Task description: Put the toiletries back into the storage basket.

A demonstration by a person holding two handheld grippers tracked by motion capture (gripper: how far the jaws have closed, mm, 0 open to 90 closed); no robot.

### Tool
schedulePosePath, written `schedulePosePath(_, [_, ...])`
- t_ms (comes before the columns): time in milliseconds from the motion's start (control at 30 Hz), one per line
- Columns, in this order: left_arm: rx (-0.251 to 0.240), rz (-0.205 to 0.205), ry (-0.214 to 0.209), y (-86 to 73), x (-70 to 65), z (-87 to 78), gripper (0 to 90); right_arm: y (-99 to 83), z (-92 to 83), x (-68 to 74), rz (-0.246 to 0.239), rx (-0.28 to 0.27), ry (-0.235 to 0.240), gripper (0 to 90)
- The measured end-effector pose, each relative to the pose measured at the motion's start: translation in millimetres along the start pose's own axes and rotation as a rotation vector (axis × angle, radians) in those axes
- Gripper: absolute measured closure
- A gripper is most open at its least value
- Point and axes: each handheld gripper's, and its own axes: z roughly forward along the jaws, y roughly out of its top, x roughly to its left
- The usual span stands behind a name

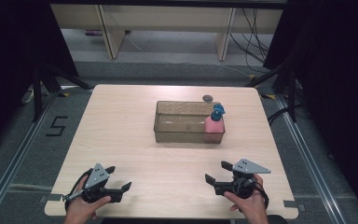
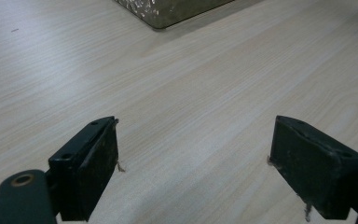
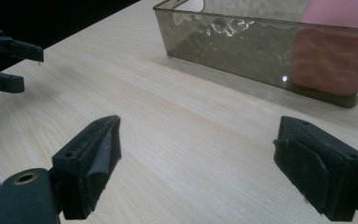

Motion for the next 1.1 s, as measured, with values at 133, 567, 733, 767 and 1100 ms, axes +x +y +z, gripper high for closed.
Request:
schedulePosePath(133, [0.000, 0.001, 0.000, 0.0, -0.1, 0.0, 14.9, -2.6, -1.3, 0.4, 0.019, 0.003, 0.006, 15.6])
schedulePosePath(567, [-0.001, 0.009, -0.007, 0.2, 0.3, 0.1, 14.8, -10.7, -9.2, -1.4, 0.022, 0.010, 0.013, 15.6])
schedulePosePath(733, [0.002, 0.010, -0.007, 0.3, 0.4, -0.5, 14.8, -13.1, -11.3, -1.1, 0.023, 0.015, 0.012, 15.5])
schedulePosePath(767, [0.001, 0.009, -0.008, 0.4, 0.3, -0.4, 14.9, -14.0, -11.9, 1.6, 0.061, 0.025, 0.024, 15.6])
schedulePosePath(1100, [0.005, 0.010, -0.010, 0.3, -0.1, -0.4, 14.8, -17.4, -13.9, 0.0, 0.027, 0.032, 0.026, 15.5])
